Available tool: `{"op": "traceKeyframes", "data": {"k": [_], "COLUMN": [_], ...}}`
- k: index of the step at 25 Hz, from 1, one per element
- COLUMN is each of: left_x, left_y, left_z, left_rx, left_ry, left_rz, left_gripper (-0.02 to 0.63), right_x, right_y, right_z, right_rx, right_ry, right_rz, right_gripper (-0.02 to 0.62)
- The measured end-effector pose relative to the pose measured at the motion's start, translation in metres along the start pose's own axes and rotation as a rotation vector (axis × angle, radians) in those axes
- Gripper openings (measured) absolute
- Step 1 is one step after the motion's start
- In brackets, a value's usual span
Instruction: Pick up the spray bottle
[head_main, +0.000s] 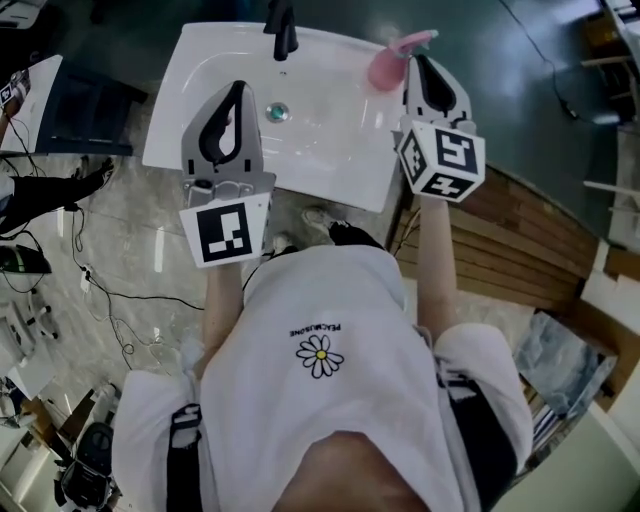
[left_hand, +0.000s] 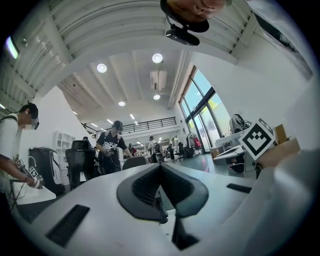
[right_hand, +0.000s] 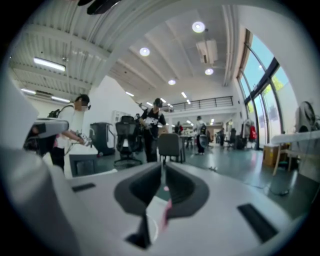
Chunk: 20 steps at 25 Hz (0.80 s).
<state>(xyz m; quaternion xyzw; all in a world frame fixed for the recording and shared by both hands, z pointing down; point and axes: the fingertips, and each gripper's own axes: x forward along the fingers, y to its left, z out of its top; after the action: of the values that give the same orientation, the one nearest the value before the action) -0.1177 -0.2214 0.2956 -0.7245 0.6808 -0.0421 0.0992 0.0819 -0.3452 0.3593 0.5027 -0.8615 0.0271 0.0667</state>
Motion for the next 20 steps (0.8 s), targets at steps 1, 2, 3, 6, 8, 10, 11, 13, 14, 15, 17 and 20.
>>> {"op": "traceKeyframes", "data": {"k": [1,2,3,6,8,10,11,13,14,15,17,20], "left_x": [0.0,0.001,0.002,0.003,0.004,0.006,0.007,0.008,0.009,0.01,0.011,0.011], "left_y": [0.002,0.003,0.004,0.008,0.008,0.006,0.004,0.001,0.0,-0.001,-0.002,-0.005], "left_z": [-0.002,-0.003,-0.004,-0.01,-0.013,-0.015,-0.016,-0.018,-0.019,-0.021,-0.023,-0.027], "left_rx": [0.003,0.004,0.001,0.008,0.022,0.032,0.037,0.046,0.05,0.054,0.058,0.061], "left_ry": [0.005,0.009,0.015,0.041,0.05,0.057,0.062,0.07,0.074,0.078,0.085,0.098], "left_rz": [0.007,0.013,0.018,0.028,0.028,0.022,0.018,0.012,0.01,0.008,0.008,0.008], "left_gripper": [0.02,0.02,0.02,0.02,0.02,0.02,0.02,0.02,0.02,0.02,0.02,0.02], "right_x": [0.005,0.009,0.013,0.024,0.032,0.038,0.041,0.046,0.049,0.051,0.055,0.058], "right_y": [-0.001,-0.003,-0.006,-0.01,-0.014,-0.019,-0.022,-0.027,-0.029,-0.031,-0.035,-0.04], "right_z": [-0.003,-0.005,-0.008,-0.022,-0.031,-0.039,-0.043,-0.05,-0.054,-0.057,-0.064,-0.073], "right_rx": [-0.003,-0.006,-0.007,0.007,0.018,0.024,0.026,0.031,0.032,0.034,0.038,0.047], "right_ry": [0.007,0.014,0.021,0.047,0.064,0.077,0.085,0.102,0.11,0.118,0.132,0.153], "right_rz": [0.002,0.001,-0.001,-0.011,-0.018,-0.027,-0.03,-0.037,-0.04,-0.042,-0.04,-0.025], "right_gripper": [0.031,0.031,0.031,0.031,0.032,0.035,0.059,0.115,0.131,0.142,0.157,0.178]}}
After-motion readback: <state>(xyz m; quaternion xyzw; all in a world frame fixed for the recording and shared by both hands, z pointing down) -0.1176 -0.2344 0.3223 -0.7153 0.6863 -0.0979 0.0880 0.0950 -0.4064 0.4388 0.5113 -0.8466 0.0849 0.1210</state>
